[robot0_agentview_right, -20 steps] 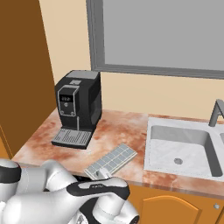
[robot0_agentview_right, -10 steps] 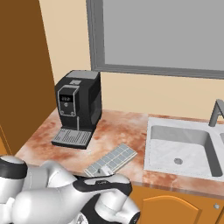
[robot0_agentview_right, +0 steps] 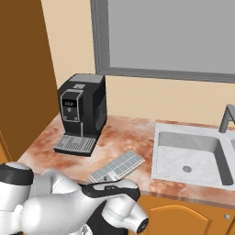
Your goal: The ice cube tray has been filled with water. Take the tray and place it in the freezer to make ice. Close the freezer door after placing the tray.
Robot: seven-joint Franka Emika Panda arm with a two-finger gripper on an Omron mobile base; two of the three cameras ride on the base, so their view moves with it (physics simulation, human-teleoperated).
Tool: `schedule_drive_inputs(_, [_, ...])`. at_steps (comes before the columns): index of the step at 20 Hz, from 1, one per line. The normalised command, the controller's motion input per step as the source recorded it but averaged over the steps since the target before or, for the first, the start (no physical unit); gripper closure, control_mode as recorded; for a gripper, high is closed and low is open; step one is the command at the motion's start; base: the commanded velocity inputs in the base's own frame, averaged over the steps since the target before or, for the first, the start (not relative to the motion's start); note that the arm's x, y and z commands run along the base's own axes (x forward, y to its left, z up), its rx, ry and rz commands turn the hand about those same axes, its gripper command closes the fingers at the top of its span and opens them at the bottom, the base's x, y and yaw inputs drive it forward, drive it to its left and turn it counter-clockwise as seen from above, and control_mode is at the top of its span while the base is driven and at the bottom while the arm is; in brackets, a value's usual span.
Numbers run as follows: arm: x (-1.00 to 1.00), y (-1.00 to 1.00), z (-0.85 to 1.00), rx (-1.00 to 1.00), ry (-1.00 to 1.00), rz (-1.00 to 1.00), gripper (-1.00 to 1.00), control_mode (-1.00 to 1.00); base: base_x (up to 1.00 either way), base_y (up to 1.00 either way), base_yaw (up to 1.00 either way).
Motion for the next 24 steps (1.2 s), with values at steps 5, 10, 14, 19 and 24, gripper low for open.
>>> schedule_drive_inputs(5, [-0.22,0.00,0.07,0.00,0.00,0.00,1.00,-1.00,0.00,0.00,0.00])
schedule_drive_inputs(10, [-0.57,0.00,0.42,0.00,0.00,0.00,1.00,-1.00,0.00,0.00,0.00])
schedule_drive_inputs(14, [-0.44,0.00,0.77,0.00,0.02,0.00,1.00,-1.00,0.00,0.00,0.00])
schedule_drive_inputs(19, [-0.13,0.00,0.97,0.00,0.08,0.02,1.00,-1.00,0.00,0.00,0.00])
schedule_drive_inputs(24, [0.02,0.00,0.98,-0.03,0.07,0.11,1.00,-1.00,0.00,0.00,0.00])
